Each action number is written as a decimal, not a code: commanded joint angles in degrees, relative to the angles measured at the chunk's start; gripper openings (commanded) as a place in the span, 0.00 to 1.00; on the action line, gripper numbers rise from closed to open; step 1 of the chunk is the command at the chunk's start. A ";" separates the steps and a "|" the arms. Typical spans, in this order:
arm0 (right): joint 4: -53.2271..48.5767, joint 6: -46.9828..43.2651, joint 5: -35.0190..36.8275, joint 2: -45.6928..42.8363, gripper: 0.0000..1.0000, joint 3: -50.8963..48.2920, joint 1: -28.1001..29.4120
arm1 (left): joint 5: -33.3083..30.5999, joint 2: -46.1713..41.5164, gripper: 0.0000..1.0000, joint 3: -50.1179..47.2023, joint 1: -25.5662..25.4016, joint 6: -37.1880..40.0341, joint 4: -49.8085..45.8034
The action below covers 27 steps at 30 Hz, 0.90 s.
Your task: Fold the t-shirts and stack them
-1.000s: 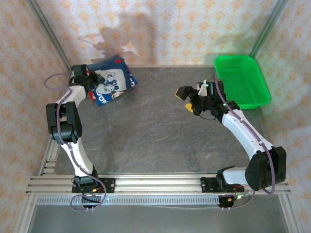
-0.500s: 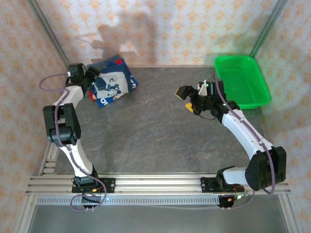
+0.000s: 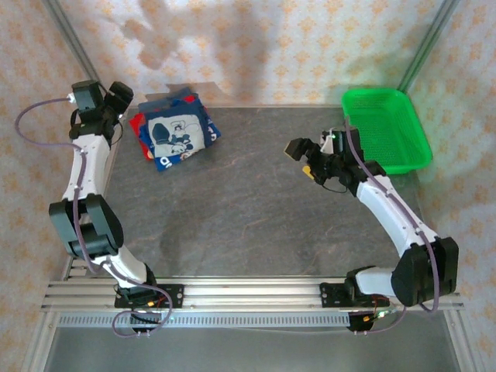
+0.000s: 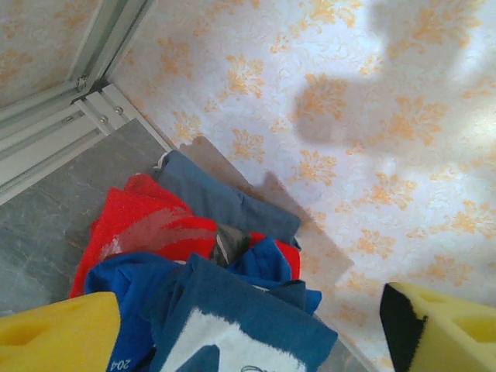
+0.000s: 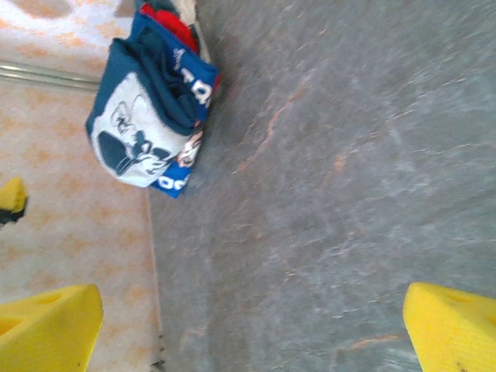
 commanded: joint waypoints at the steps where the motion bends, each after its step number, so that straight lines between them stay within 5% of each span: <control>1: -7.36 -7.78 9.36 -4.82 0.99 1.64 -2.52 | -1.28 -6.73 0.98 -4.01 0.09 5.87 -3.65; 7: -6.54 -14.77 29.72 -14.21 0.99 -7.20 -7.87 | -5.67 -19.09 1.00 -17.97 0.08 11.99 -4.26; 12: 9.48 -14.32 43.50 -20.30 0.99 -22.00 -13.01 | -12.84 -27.72 1.00 -34.82 0.00 16.01 2.61; 16: 23.03 -19.94 50.46 -16.13 0.99 -30.86 -14.25 | -17.76 -31.60 1.00 -50.22 -2.49 20.49 16.88; 23: 41.93 -26.07 56.10 -2.38 0.99 -36.21 -14.40 | -18.79 -25.61 1.00 -60.59 -7.15 25.25 37.41; 27: 58.29 -29.76 53.23 1.80 0.99 -39.28 -14.35 | -19.99 -18.68 1.00 -61.86 -8.87 26.60 45.49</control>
